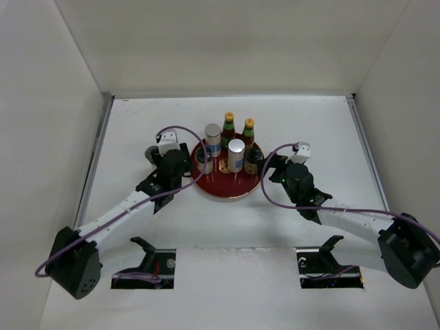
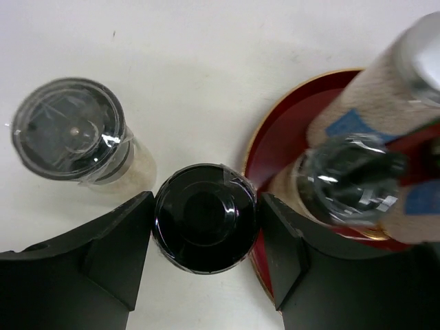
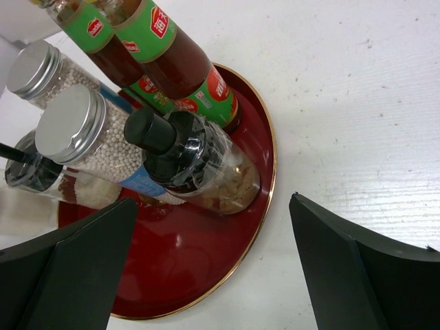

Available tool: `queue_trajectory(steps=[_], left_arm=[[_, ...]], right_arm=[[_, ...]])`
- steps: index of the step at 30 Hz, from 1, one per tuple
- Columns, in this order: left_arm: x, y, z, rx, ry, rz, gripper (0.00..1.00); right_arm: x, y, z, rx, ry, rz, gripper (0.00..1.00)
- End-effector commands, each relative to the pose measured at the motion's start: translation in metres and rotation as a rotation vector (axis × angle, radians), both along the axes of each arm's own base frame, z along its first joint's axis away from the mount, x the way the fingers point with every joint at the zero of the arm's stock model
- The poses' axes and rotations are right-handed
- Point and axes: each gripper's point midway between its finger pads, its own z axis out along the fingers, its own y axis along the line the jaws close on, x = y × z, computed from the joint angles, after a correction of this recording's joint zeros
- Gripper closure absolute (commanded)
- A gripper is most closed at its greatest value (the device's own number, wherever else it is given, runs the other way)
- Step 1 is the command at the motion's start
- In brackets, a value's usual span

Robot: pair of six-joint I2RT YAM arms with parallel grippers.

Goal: Organize the condiment bottles

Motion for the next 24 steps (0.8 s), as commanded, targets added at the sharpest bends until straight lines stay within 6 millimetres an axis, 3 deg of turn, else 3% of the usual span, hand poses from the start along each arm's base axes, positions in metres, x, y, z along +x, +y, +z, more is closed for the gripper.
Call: queue_trajectory(steps=[1,5,16,24], left_arm=[[-0.009,-0.003,0.070,-0.079,-0.181,-0.005,0.63],[-0.019,-0.018,0.083,-0.124,-0.197,-0.059,0.64],[-0.017,-0.132,0.075,-0.215,-0.166,-0.317,0.65],[-0.022,-0.201,0.069,-0.259,-0.164,-0.454,0.64]], right_arm=[[0.004,0.007,0.024,0.060,-0.062,0.012,0.00],[0.005,0.007,0.023,0.053,-0.063,0.009,0.00],[0.003,0.003,0.028,0.057,-0.078,-0.001,0.00],[0.005,-0.002,0.024,0.057,-0.069,-0.022,0.00]])
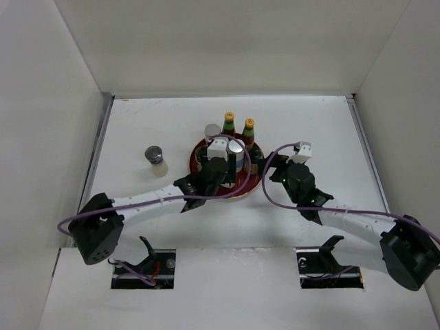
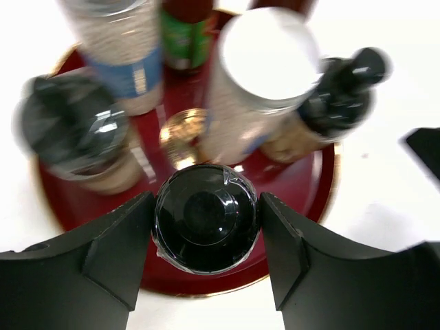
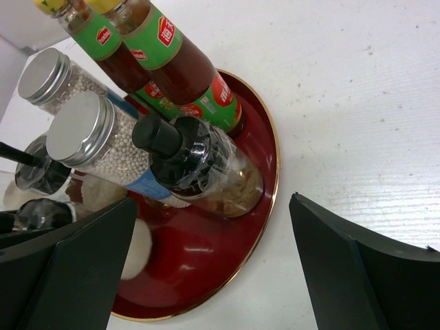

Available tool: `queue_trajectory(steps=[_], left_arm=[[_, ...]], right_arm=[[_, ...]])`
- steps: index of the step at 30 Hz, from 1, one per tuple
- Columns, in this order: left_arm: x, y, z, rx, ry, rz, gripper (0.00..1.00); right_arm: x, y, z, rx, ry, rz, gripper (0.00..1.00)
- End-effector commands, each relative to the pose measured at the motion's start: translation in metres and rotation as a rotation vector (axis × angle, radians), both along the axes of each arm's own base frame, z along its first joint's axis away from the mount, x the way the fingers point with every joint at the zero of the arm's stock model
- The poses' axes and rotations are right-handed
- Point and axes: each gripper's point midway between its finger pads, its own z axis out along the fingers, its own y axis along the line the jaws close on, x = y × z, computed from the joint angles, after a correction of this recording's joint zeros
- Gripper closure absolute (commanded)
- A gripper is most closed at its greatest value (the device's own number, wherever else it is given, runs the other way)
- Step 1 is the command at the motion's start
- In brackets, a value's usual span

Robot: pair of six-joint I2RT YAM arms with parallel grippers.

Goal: Organize the condiment bottles

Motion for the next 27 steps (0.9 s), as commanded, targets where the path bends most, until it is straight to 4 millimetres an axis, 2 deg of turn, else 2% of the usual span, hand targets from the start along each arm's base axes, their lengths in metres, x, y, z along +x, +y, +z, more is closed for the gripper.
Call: queue_trajectory(steps=[1,6,10,14,17,20,24,27], left_arm=[[0.014,-0.046,0.065,-0.210,-0.135,-0.046,0.64],[0.014,-0.066,0.049,-0.204,-0.111,-0.082,0.61],[0.014,-0.074,0.031,-0.174,-0.088,-0.086,0.47],[0.015,-0.070,0.023,-0.149,-0.088,-0.056,0.34],[0.010,-0.061,0.036,-0.157,-0.119,-0.048,0.25],[0.007,-0.033,0.048,-0.162,-0.168,0.013,0.21],[0.013,0.031,0.057,-0.137,-0.217,0.163,0.21],[0.015,0.091,0.060,-0.093,-0.212,0.314,0.21]], right_arm=[[0.005,-0.002,0.017,0.043,-0.051,-0.021,0.00],[0.009,-0.013,0.009,0.022,-0.022,-0.070,0.00],[0.011,-0.019,0.005,0.021,-0.005,-0.094,0.00],[0.009,-0.025,0.011,0.041,-0.020,-0.109,0.00],[0.009,-0.030,0.012,0.057,-0.024,-0.126,0.00],[0.008,-0.033,0.014,0.065,-0.030,-0.137,0.00],[0.009,-0.029,0.012,0.071,-0.021,-0.121,0.00],[0.010,-0.027,0.009,0.072,-0.013,-0.114,0.00]])
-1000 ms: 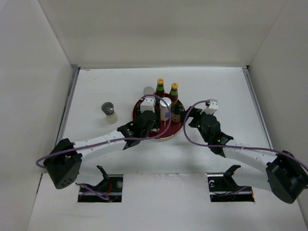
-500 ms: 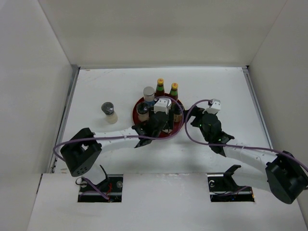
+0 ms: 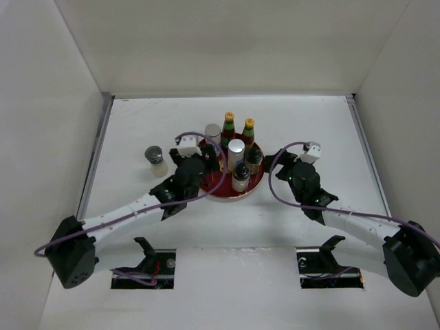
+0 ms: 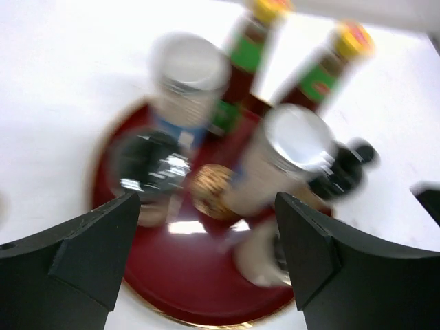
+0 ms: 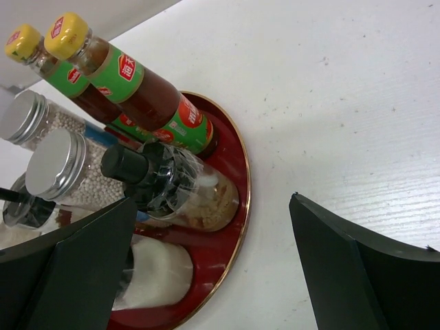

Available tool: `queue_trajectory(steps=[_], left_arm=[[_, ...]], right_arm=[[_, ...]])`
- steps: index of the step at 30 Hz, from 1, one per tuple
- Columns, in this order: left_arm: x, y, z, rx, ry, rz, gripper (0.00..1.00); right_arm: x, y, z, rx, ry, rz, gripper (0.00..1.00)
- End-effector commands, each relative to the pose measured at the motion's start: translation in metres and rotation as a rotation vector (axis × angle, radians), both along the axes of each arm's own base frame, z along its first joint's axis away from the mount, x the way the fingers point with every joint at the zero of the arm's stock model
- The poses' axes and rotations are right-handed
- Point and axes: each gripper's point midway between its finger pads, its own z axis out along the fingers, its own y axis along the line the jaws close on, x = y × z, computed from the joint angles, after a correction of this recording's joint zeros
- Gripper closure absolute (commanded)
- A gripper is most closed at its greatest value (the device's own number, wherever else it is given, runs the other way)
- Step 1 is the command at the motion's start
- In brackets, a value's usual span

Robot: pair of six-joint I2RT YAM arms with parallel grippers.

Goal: Organize the condiment bottles

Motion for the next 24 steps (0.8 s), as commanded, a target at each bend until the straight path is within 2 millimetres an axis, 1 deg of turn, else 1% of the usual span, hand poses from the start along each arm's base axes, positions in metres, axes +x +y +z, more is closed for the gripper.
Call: queue_trajectory(steps=[1,3,5,8,11,13,16,18,20,24], left_arm=[[0.003,0.072,0.013,0.024,-0.018,0.219,0.21],[0.001,0.104,0.016,0.021,-0.007,0.299,0.20],[0.001,0.127,0.019,0.010,-0.007,0.348,0.19],[0.005,0.151,0.015,0.021,0.013,0.399,0.18],[0.015,0.169,0.001,0.026,0.057,0.441,0.18],[0.021,0.176,-0.006,0.032,0.084,0.460,0.18],[0.030,0.191,-0.015,0.039,0.099,0.519,0.18],[0.036,0.199,-0.022,0.035,0.110,0.546,0.18],[0.041,0.202,-0.028,0.031,0.123,0.559,0.17],[0.055,0.197,-0.041,0.033,0.142,0.536,0.16]], right_arm=[[0.004,0.004,0.006,0.034,-0.019,0.004,0.00],[0.005,0.005,0.007,0.028,-0.021,0.010,0.00],[0.006,0.006,0.004,0.026,-0.015,0.012,0.00],[0.006,0.009,0.005,0.031,-0.019,0.024,0.00],[0.006,0.008,0.006,0.027,-0.024,0.019,0.00],[0.006,0.010,0.003,0.031,-0.018,0.030,0.00],[0.007,0.013,0.006,0.024,-0.023,0.040,0.00],[0.007,0.013,0.004,0.024,-0.019,0.041,0.00],[0.007,0.017,0.005,0.023,-0.018,0.056,0.00],[0.006,0.020,0.006,0.025,-0.022,0.069,0.00]])
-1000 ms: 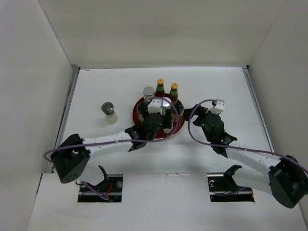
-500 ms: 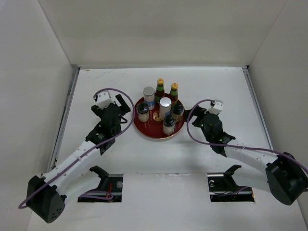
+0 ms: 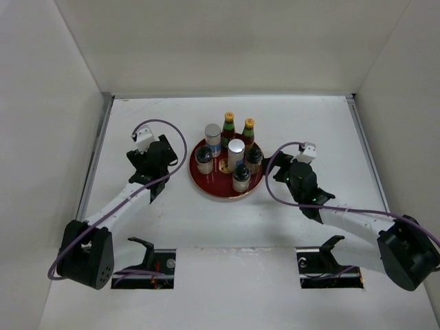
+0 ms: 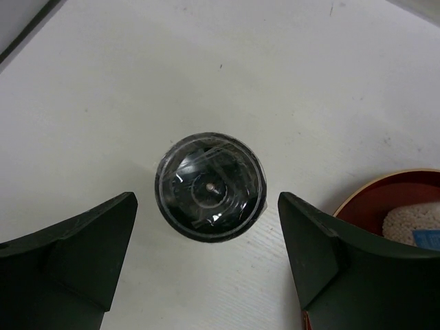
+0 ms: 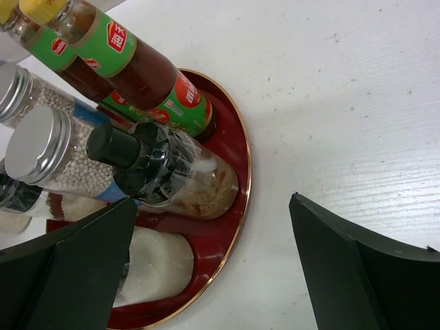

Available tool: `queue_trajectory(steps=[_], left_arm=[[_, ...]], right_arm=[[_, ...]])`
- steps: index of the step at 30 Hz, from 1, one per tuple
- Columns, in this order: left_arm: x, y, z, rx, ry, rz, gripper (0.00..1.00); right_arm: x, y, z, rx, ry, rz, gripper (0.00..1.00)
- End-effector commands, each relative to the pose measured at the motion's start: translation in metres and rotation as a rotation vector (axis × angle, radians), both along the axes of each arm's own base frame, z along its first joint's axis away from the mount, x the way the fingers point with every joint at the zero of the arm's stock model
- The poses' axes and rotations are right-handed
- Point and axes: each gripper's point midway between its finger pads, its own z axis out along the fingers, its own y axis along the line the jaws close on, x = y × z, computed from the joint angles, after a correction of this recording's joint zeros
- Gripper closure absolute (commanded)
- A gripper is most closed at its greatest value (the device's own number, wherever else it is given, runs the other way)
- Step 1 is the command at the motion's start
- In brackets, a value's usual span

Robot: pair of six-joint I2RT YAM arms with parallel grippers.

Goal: Organize the condiment bottles

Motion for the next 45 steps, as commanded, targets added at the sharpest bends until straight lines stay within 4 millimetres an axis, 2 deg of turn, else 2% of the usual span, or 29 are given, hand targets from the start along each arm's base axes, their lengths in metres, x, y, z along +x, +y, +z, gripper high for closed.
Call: queue_trajectory(steps=[1,8,11,16,19,23,26,28,34,37,40,45], left_arm=[[0.018,-0.008,0.004,-0.047,-0.047,-0.029,0.16],[0.034,0.008,-0.001,-0.044,-0.076,0.032,0.21],[0.034,0.011,-0.004,-0.042,-0.078,0.041,0.28],[0.030,0.008,-0.002,-0.045,-0.086,0.025,0.56],[0.023,0.001,0.014,-0.045,-0.113,0.000,0.63],[0.004,-0.018,0.053,-0.026,-0.175,-0.054,0.63],[-0.010,-0.034,0.082,-0.007,-0.197,-0.129,0.63],[-0.019,-0.046,0.091,0.001,-0.178,-0.185,0.62],[-0.036,-0.101,0.094,-0.038,-0.117,-0.385,0.62],[-0.041,-0.138,0.094,-0.088,-0.120,-0.499,0.62],[-0.043,-0.176,0.093,-0.138,-0.134,-0.605,0.62],[-0.035,-0.213,0.092,-0.193,-0.150,-0.692,0.62]], right_arm=[[0.006,0.013,0.024,0.044,-0.067,0.033,0.00],[0.004,0.016,0.026,0.051,-0.074,0.051,0.00],[0.003,0.015,0.028,0.055,-0.081,0.050,0.00],[0.004,0.017,0.026,0.053,-0.077,0.051,0.00],[0.004,0.016,0.027,0.047,-0.079,0.050,0.00],[0.004,0.016,0.028,0.048,-0.082,0.052,0.00],[0.004,0.016,0.026,0.050,-0.077,0.050,0.00],[0.005,0.017,0.024,0.044,-0.073,0.053,0.00],[0.004,0.015,0.026,0.047,-0.079,0.050,0.00],[0.004,0.015,0.027,0.048,-0.083,0.045,0.00],[0.004,0.015,0.027,0.046,-0.083,0.049,0.00],[0.001,0.013,0.032,0.059,-0.098,0.047,0.00]])
